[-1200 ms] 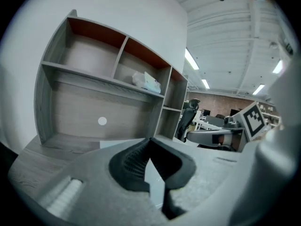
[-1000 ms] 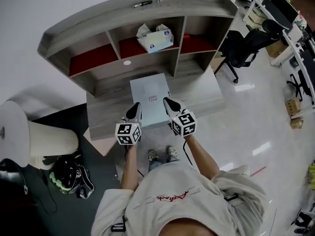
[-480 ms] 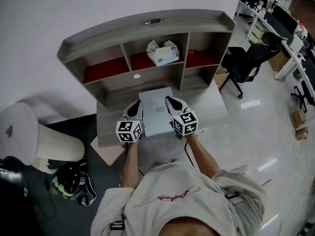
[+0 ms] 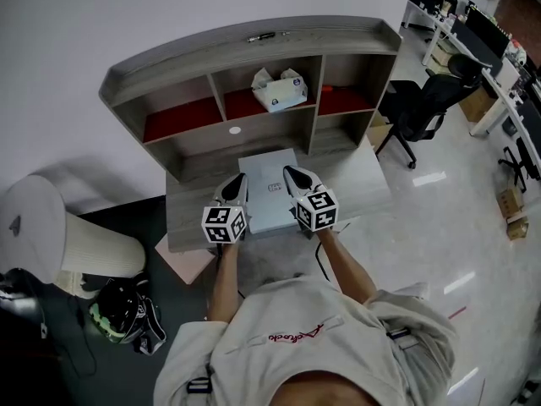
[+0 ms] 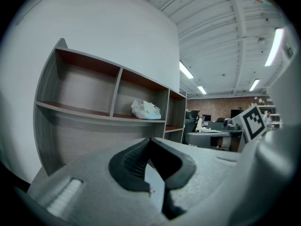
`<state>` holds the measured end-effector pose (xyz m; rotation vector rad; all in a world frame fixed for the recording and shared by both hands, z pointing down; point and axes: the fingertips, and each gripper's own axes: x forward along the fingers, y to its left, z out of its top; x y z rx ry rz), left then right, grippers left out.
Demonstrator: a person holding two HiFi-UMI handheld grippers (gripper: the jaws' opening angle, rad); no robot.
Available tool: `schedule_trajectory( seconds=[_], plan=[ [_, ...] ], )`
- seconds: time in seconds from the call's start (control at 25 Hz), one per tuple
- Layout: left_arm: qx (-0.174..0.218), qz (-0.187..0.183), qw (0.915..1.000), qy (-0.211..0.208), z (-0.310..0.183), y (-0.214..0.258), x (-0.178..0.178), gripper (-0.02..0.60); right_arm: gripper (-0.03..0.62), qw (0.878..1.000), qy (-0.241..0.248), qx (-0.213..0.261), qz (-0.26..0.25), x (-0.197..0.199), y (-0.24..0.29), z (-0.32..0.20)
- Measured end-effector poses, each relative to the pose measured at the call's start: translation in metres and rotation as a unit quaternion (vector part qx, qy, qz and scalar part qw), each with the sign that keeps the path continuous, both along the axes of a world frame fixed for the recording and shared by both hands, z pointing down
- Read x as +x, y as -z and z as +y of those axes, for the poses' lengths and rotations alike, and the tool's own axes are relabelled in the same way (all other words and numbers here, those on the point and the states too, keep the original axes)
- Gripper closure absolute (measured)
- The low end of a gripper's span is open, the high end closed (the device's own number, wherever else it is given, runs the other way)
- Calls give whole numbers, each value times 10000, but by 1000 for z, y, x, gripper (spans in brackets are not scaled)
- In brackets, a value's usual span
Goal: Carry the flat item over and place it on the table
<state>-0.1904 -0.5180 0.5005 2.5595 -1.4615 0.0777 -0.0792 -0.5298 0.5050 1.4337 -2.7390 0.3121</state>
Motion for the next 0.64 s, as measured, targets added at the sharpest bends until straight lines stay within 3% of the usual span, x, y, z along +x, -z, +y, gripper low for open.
schedule_trajectory(
  seconds=[0.64],
  plan=[
    [-209, 63, 9998, 30, 9, -19, 2, 581, 589, 9994, 194, -253, 96, -14, -21, 13]
  ],
)
